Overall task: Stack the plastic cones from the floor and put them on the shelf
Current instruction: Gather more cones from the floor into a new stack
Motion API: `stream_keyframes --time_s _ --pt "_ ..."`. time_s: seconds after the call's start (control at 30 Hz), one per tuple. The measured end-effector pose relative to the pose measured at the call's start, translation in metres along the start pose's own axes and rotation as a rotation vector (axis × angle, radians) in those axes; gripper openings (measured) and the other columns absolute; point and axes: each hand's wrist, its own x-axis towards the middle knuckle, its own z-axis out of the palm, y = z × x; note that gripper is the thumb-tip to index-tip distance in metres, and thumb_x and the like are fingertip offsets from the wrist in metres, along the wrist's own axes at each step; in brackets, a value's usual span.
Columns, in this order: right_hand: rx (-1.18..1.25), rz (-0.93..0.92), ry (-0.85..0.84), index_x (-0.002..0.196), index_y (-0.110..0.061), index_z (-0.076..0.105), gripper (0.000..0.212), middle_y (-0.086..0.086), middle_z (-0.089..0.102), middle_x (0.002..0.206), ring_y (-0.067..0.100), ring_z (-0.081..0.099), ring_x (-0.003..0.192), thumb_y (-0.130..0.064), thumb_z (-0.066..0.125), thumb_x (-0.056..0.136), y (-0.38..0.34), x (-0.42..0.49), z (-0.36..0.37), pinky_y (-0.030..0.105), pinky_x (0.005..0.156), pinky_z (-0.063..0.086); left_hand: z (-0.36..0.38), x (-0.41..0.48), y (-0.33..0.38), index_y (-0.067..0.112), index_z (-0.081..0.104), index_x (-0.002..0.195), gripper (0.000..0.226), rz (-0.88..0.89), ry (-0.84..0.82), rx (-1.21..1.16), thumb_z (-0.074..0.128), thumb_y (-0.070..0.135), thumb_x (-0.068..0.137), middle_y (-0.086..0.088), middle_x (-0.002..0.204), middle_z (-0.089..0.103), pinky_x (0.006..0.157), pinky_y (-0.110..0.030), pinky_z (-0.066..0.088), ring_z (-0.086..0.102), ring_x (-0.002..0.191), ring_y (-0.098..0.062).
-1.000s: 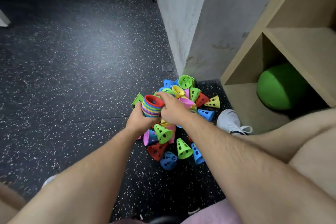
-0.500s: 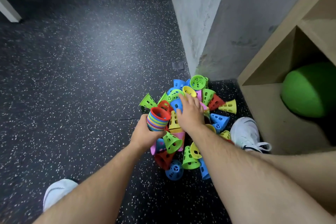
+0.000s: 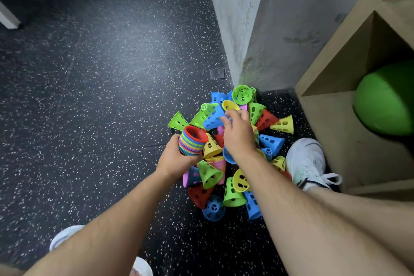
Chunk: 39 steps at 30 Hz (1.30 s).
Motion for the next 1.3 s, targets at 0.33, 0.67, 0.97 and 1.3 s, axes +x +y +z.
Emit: stream_keyframes --time_s 0.33,0.67,0.97,1.3 --pt "0.064 -0.142 -0.374 0.118 -0.021 0.063 0.024 -0.003 0.057 0.121 0.011 0.052 0.114 -0.028 0.056 0.097 -0.008 -0.041 -0.022 0.026 0.102 0.039 0.016 -0.001 0.022 0.025 0.057 0.107 0.062 0.06 -0.045 -0.01 0.091 0.027 0.055 0.003 0.095 0.072 0.08 -0.043 0.06 0.071 0.081 -0.012" --pt "-0.39 0.022 -0.232 0.135 -0.021 0.053 0.038 0.0 0.05 0.138 0.023 0.035 0.131 -0.029 0.051 0.097 0.045 0.003 -0.034 0.041 0.111 0.03 0.028 0.006 0.023 0.033 0.055 0.095 0.05 0.114 -0.066 -0.013 0.086 0.025 0.057 0.003 0.089 0.07 0.074 -0.043 0.06 0.066 0.074 -0.011" --pt "0.122 0.032 -0.007 0.116 -0.016 0.062 0.026 0.006 0.047 0.14 0.022 0.051 0.12 -0.029 0.042 0.104 0.039 -0.002 -0.019 0.033 0.102 0.043 0.029 0.011 0.026 0.033 0.056 0.095 0.048 0.11 -0.037 -0.004 0.09 0.021 0.063 0.005 0.091 0.069 0.065 -0.027 0.055 0.063 0.071 -0.003" --pt "0.024 -0.122 -0.473 0.132 -0.027 0.051 0.036 0.0 0.061 0.127 0.019 0.049 0.123 -0.041 0.044 0.099 0.011 -0.012 -0.013 0.04 0.105 0.039 0.02 0.012 0.019 0.022 0.057 0.105 0.057 0.076 -0.007 -0.053 0.089 0.021 0.058 0.003 0.09 0.069 0.064 -0.026 0.056 0.064 0.07 -0.009"
